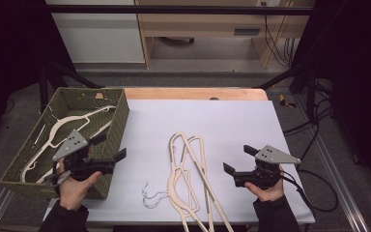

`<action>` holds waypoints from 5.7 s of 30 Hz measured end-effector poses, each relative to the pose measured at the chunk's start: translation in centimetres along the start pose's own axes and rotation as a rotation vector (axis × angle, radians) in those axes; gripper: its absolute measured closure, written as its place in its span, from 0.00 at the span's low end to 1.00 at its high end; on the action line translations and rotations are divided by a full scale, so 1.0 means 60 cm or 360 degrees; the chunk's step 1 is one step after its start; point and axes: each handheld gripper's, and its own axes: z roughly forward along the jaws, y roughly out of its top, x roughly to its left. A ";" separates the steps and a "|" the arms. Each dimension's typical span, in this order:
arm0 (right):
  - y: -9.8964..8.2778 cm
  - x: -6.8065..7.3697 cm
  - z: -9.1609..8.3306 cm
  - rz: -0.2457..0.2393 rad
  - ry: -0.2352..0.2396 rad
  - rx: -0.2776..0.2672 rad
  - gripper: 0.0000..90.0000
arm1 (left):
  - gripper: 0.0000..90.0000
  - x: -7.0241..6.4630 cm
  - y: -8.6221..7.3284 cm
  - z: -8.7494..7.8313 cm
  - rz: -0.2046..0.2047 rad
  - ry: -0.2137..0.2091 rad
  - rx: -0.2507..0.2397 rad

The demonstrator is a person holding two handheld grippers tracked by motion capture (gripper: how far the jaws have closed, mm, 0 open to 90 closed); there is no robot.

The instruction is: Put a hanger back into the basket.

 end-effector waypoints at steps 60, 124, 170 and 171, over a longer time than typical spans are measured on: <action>-0.024 0.017 0.016 -0.0019 0.0086 0.0083 0.08 | 0.66 -0.151 -0.171 0.148 0.0241 -0.0465 0.0855; -0.018 0.109 0.074 -0.0041 0.0343 0.0148 0.10 | 0.98 -0.183 -0.056 0.151 0.0327 -0.0338 0.1029; -0.066 0.177 0.155 -0.0285 0.0423 0.0548 0.66 | 0.98 -0.192 -0.036 0.161 0.0237 -0.0336 0.1024; -0.067 0.177 0.155 -0.0293 0.0415 0.0555 0.70 | 0.98 -0.191 -0.036 0.160 0.0237 -0.0343 0.1028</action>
